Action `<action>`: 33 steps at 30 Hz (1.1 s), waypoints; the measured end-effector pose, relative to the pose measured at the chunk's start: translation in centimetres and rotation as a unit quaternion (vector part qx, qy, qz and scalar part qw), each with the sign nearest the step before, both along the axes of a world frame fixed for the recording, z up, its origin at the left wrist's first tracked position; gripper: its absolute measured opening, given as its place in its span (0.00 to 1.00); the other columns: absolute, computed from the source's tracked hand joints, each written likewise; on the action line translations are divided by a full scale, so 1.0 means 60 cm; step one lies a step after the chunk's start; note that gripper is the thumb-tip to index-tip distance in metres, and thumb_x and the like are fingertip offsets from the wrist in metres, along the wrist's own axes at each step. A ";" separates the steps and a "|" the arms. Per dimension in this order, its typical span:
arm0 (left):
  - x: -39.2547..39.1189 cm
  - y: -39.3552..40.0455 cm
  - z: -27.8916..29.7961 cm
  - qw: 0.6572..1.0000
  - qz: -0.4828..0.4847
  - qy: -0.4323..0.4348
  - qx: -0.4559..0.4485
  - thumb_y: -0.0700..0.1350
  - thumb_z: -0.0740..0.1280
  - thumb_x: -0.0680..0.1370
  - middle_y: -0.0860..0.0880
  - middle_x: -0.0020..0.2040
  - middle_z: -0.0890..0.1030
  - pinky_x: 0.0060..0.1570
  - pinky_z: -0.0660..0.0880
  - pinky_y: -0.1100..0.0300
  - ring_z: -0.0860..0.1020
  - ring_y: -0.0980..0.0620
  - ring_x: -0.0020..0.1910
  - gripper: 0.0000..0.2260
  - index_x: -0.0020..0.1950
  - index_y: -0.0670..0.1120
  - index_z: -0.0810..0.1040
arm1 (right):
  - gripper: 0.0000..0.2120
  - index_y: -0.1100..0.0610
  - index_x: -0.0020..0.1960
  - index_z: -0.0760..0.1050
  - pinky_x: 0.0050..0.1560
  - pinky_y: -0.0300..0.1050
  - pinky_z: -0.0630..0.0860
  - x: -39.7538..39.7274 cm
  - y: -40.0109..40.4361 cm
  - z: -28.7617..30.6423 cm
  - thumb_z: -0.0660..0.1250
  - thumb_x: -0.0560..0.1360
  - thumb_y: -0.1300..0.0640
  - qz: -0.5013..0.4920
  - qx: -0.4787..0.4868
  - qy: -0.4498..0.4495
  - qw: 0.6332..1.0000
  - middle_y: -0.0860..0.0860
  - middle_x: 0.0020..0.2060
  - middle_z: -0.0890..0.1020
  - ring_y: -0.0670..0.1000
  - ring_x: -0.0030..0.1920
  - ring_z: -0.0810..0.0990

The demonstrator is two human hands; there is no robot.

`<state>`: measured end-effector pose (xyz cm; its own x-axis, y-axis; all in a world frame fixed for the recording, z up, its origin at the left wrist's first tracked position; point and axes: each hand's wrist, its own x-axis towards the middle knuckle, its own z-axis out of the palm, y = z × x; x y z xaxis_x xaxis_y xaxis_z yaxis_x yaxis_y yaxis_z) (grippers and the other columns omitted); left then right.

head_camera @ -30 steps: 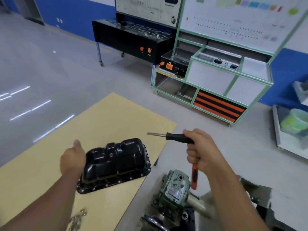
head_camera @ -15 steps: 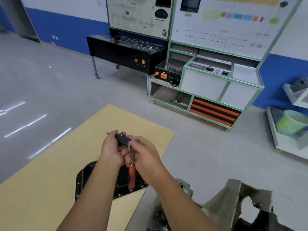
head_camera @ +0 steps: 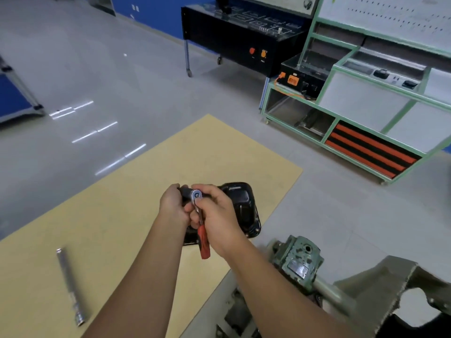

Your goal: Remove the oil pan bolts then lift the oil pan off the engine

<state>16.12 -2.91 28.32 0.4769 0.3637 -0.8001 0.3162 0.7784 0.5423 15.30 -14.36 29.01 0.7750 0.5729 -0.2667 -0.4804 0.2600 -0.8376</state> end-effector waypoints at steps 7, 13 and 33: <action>-0.050 0.029 -0.038 0.999 0.025 0.032 0.012 0.51 0.55 0.82 0.49 0.17 0.62 0.21 0.63 0.68 0.61 0.50 0.14 0.17 0.34 0.48 0.63 | 0.12 0.59 0.61 0.79 0.33 0.44 0.68 -0.041 0.027 -0.034 0.61 0.83 0.67 0.019 -0.005 0.032 0.999 0.59 0.36 0.79 0.51 0.31 0.71; -0.062 0.066 -0.105 0.984 0.173 0.000 -0.032 0.46 0.54 0.84 0.47 0.39 0.71 0.32 0.68 0.59 0.70 0.49 0.34 0.10 0.44 0.47 0.67 | 0.12 0.59 0.57 0.79 0.32 0.45 0.63 -0.045 0.032 -0.035 0.59 0.82 0.69 0.026 0.022 0.069 0.997 0.60 0.33 0.76 0.52 0.29 0.67; -0.350 0.152 -0.388 0.856 -0.190 0.325 0.354 0.52 0.65 0.81 0.44 0.42 0.82 0.47 0.79 0.53 0.82 0.40 0.46 0.13 0.44 0.45 0.79 | 0.23 0.53 0.64 0.80 0.48 0.52 0.86 -0.061 0.098 -0.366 0.69 0.73 0.72 0.056 -0.474 0.036 0.878 0.56 0.49 0.84 0.55 0.42 0.84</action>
